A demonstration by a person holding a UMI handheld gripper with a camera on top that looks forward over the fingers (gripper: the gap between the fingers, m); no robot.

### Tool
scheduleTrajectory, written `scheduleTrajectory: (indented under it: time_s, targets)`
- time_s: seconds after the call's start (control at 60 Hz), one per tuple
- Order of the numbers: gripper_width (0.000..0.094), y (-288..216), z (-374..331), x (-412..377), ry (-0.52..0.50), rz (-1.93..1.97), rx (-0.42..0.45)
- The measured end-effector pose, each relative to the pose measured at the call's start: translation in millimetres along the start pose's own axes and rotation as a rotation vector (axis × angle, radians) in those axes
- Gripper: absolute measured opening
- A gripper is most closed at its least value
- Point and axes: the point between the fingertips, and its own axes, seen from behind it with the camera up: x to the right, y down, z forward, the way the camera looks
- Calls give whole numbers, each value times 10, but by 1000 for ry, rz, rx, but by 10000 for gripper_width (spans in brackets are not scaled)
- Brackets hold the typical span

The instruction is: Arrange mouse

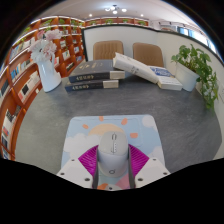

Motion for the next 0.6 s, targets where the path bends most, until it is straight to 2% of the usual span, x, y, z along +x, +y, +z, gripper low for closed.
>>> scheduleTrajectory:
  time_s: [0.217, 0.35, 0.383, 0.6]
  targets:
    - [550, 6, -4, -22, -26, -31, -25]
    - [815, 26, -52, -48, -16, -46, -67]
    - [846, -4, -107, -51, -10, -51, -69]
    - [853, -548, -756, -64, 8, -21, 40]
